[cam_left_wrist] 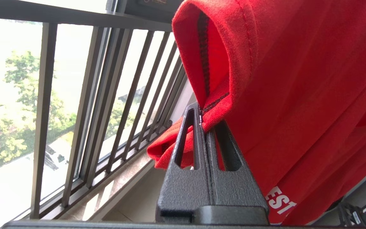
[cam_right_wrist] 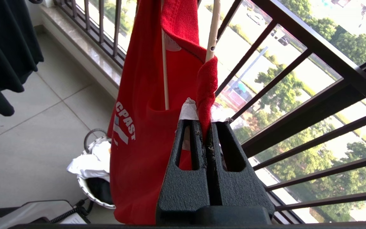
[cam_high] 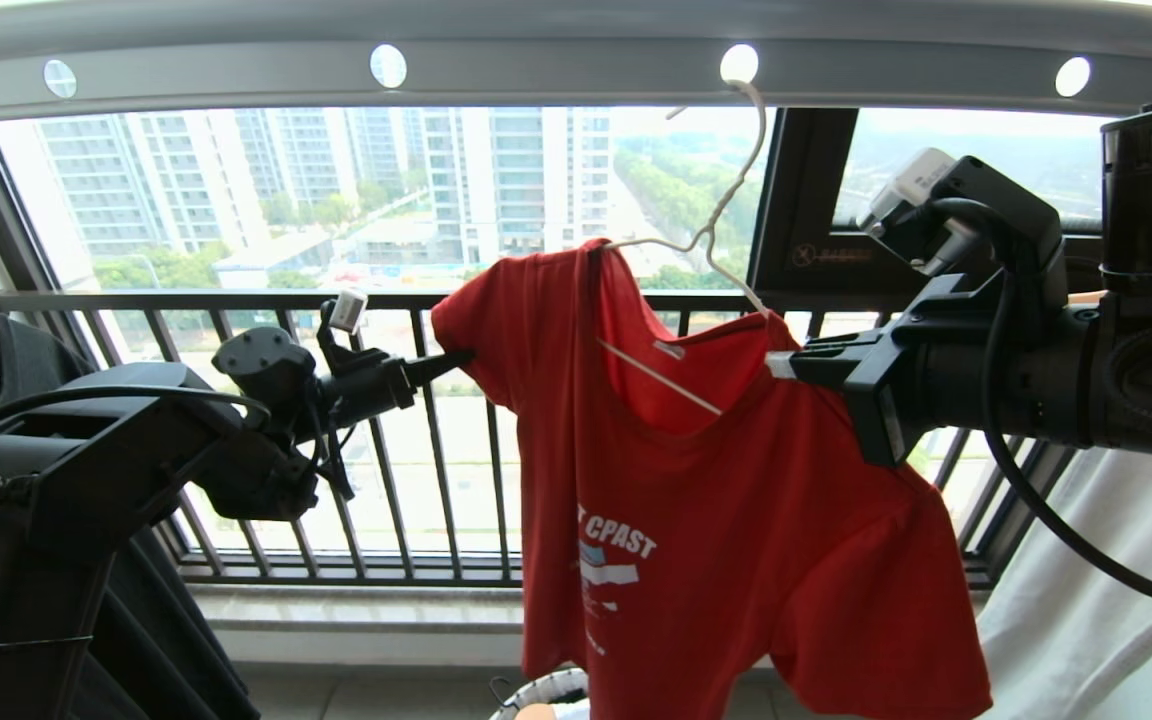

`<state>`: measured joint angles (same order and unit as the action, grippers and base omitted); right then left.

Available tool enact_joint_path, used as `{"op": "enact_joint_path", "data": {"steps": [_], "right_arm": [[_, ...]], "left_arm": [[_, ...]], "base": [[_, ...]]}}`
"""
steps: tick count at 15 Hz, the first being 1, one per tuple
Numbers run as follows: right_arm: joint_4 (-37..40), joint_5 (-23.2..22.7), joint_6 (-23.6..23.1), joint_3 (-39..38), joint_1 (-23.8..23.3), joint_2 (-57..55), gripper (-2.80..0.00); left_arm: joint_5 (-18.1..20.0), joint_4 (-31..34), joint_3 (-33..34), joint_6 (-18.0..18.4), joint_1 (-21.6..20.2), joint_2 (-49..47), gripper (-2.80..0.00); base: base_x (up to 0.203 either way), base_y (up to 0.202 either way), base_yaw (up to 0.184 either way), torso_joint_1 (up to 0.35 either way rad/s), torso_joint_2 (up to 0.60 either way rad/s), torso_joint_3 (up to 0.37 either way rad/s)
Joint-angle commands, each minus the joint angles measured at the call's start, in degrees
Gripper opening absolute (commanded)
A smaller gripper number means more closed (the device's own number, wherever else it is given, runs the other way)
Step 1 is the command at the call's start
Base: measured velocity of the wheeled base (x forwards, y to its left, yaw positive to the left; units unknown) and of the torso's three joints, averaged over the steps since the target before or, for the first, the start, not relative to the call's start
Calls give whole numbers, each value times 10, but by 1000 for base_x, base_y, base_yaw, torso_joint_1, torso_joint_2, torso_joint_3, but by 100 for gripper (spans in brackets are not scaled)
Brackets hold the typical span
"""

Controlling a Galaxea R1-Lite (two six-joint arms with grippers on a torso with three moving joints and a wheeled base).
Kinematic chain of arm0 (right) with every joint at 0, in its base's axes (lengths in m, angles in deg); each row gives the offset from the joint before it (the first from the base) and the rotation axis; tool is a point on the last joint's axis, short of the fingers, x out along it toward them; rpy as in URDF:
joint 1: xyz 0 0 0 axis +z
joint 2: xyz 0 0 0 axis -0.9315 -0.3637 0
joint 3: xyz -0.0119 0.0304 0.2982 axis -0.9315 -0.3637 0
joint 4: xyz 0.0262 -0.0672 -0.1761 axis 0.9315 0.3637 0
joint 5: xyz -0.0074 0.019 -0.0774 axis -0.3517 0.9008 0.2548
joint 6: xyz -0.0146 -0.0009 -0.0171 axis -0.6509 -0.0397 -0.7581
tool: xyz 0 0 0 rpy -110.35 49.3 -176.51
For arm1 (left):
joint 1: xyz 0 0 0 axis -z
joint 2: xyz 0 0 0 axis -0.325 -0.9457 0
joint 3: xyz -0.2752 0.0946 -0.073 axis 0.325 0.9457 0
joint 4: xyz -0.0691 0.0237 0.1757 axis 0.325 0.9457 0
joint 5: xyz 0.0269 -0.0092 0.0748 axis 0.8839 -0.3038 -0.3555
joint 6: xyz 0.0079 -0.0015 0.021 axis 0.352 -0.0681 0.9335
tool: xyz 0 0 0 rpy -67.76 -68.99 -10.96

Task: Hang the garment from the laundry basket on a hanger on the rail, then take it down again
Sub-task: Take the clothes off the clothes rack

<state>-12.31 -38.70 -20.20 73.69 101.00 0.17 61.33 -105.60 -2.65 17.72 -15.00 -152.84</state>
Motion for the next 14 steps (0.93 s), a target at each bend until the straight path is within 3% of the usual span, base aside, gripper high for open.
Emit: {"op": "enact_joint_path", "data": {"steps": [1,7,14], "right_arm": [[0,0,-1,-2,0,-1,-280],[0,0,-1,-3,0,-1,-280],[0,0,-1,-3,0,-3,-280]], "left_arm": [[-21,0,8,-5,-6,3,-280],[-22,-6,30,-5,-64,-8,-280],[-19,10,30,-4,-68,-6,-280]], "base": [[0,0,0,0,0,0],[0,0,0,0,0,0],[0,0,0,0,0,0]]}}
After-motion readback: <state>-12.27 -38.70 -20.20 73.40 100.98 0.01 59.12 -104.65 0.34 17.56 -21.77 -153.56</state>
